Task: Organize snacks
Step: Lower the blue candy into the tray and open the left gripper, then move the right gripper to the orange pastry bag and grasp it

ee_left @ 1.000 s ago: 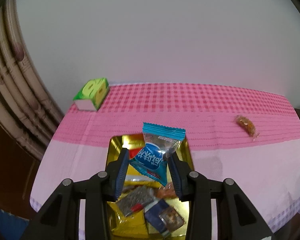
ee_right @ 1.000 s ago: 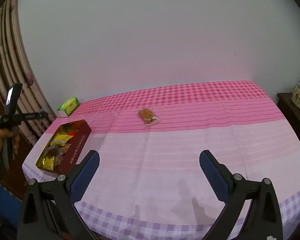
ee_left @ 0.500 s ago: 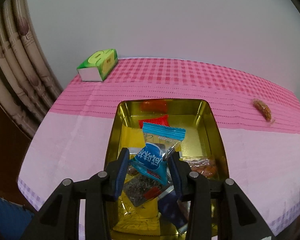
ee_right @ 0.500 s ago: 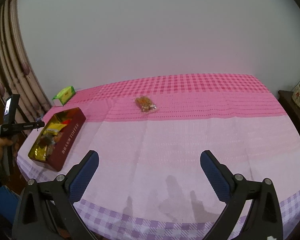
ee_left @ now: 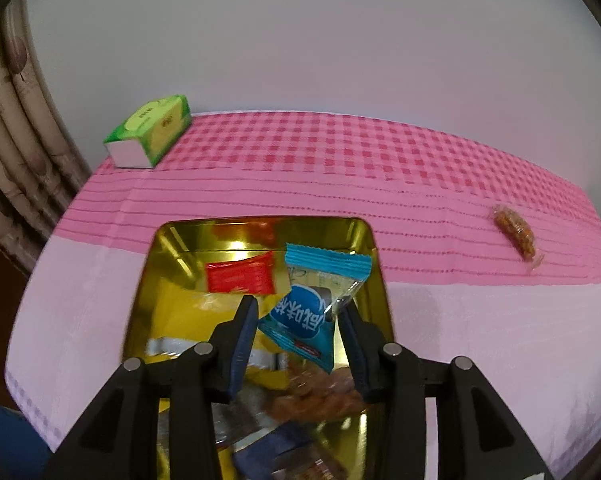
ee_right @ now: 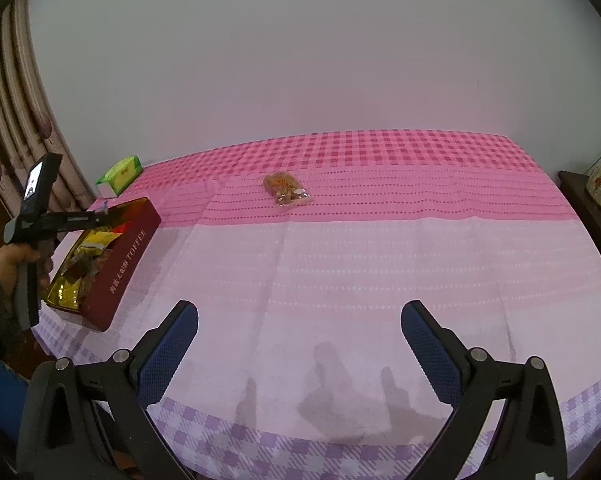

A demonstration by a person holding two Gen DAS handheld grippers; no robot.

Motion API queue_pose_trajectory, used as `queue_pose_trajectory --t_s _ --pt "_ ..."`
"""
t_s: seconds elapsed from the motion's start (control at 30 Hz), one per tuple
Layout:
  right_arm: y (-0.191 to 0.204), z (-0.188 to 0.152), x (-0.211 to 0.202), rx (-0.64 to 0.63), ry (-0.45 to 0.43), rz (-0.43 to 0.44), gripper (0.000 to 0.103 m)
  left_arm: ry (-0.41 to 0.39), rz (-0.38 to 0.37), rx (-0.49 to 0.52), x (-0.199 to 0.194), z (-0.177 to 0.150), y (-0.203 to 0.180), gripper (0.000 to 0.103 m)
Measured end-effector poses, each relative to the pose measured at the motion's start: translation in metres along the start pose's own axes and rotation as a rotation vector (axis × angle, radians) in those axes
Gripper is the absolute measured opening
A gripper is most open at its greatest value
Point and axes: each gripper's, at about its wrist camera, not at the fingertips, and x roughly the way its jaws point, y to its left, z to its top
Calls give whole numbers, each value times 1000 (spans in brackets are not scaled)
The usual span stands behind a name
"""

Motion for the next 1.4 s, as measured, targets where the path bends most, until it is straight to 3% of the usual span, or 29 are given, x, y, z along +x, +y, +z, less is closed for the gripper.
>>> queue_pose_trajectory --t_s 0.1,0.2,0.4,0.57,0.7,0.8,0.9,1.0,1.17,1.33,1.4 --pt "-2 0 2 1 7 0 101 -4 5 -4 2 2 -2 43" --pt "-5 0 4 10 10 3 101 -15 -9 -10 0 5 -2 59" --pt "-10 -3 9 9 22 -8 101 -138 -87 -92 -51 -1 19 59" --pt "-14 -9 29 3 57 -8 101 -223 -73 -3 -114 -60 38 60" --pt "-11 -6 55 -4 88 9 101 -187 -97 27 -138 -117 57 60" --pt "3 12 85 -98 107 0 101 -178 -85 18 -150 -151 70 60" --pt "20 42 122 -194 127 10 101 -186 -129 -32 -154 -171 78 60" --pt "28 75 160 -229 130 33 101 -202 -135 -20 -152 -169 75 60" --pt "41 113 216 -315 174 -20 101 -201 -173 -26 -150 -168 75 60" --pt "36 127 247 -261 209 -24 99 -197 -213 -42 -149 -166 78 60" --pt "36 128 255 -250 219 -26 88 -194 -214 -49 -148 -166 79 60"
